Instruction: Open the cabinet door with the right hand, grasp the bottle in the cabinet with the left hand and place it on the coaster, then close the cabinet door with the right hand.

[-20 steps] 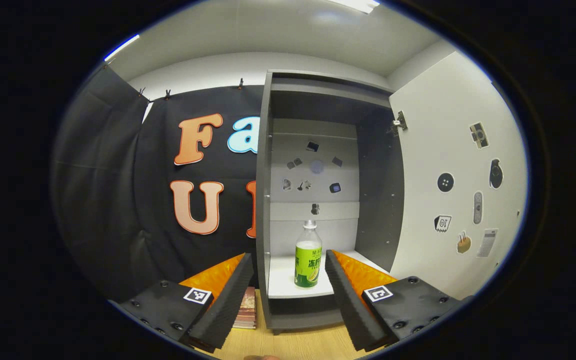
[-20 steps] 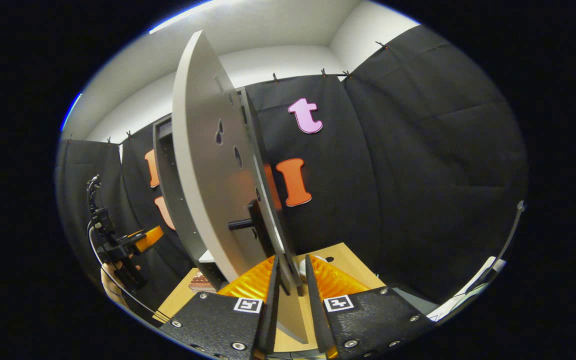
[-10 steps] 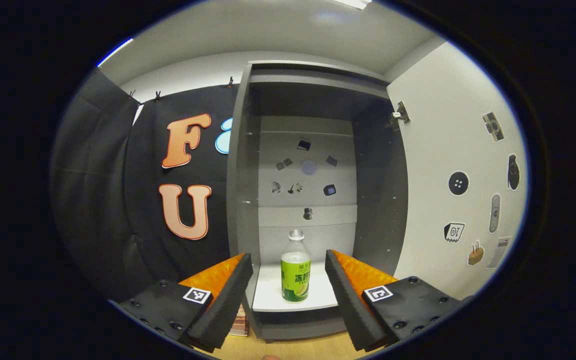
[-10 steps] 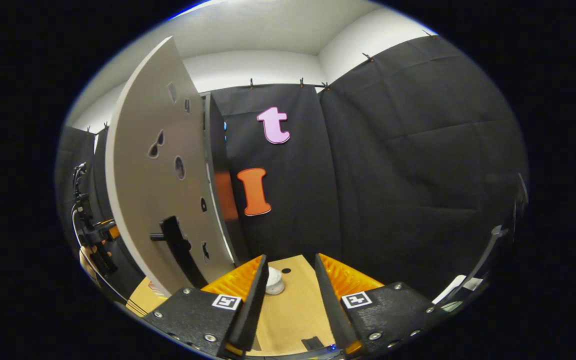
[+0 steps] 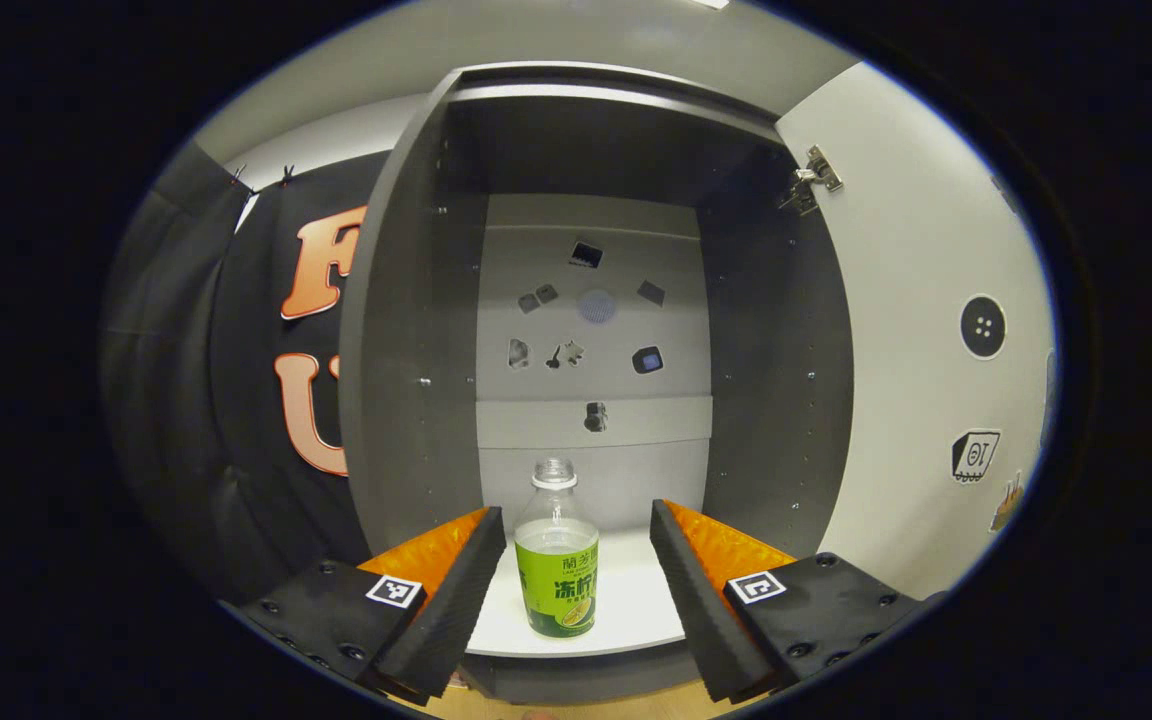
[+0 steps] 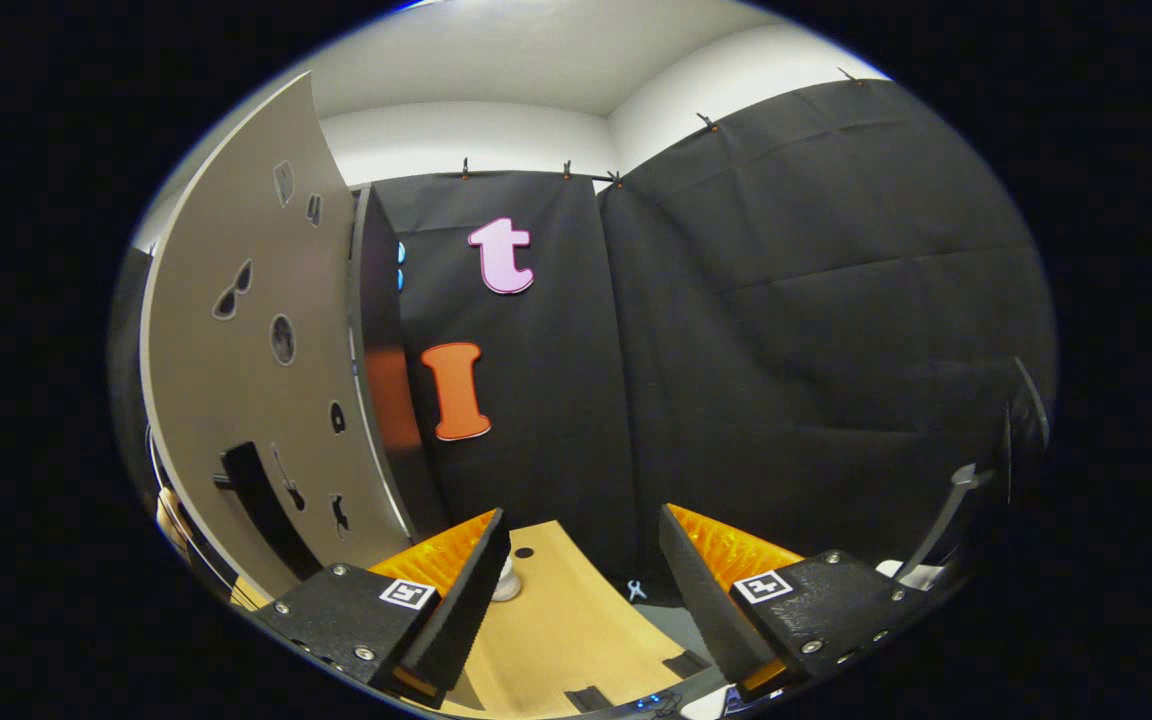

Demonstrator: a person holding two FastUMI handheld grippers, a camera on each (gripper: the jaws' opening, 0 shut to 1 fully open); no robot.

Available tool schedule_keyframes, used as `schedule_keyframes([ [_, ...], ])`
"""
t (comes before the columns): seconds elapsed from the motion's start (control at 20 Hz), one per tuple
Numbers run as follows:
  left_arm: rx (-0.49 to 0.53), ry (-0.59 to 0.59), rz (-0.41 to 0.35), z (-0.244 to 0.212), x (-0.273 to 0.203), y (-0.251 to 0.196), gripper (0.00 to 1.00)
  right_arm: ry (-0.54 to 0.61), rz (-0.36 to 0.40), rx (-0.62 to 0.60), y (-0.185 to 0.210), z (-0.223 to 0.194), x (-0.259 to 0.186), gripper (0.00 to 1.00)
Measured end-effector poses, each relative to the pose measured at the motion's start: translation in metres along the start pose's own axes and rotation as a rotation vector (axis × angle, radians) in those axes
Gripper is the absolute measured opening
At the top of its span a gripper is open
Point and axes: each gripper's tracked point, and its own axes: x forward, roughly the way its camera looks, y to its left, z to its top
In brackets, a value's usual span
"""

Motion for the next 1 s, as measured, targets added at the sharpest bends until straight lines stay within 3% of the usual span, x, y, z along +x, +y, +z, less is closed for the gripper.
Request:
schedule_keyframes([
  [0.05, -0.005, 0.011, 0.000, -0.005, 0.007, 0.002, 0.96, -0.006, -0.008, -0.005, -0.002, 0.003, 0.002, 0.93],
  [0.25, 0.003, 0.032, 0.026, -0.024, 0.034, 0.011, 0.96, -0.008, -0.028, -0.009, -0.006, 0.001, 0.003, 0.93],
  [0.55, -0.027, 0.084, 0.008, -0.050, 0.059, 0.015, 0.96, -0.003, -0.071, -0.004, -0.015, 0.001, -0.003, 0.93],
  [0.65, -0.021, 0.093, 0.003, -0.053, 0.064, 0.015, 0.96, 0.000, -0.085, -0.004, -0.017, -0.001, -0.003, 0.99],
  [0.8, -0.002, 0.100, 0.003, -0.054, 0.067, 0.015, 0.84, 0.007, -0.093, 0.003, -0.018, -0.003, -0.004, 0.99],
  [1.0, -0.028, 0.098, -0.033, -0.048, 0.052, 0.004, 0.80, 0.005, -0.089, 0.002, -0.016, -0.002, -0.004, 0.99],
])
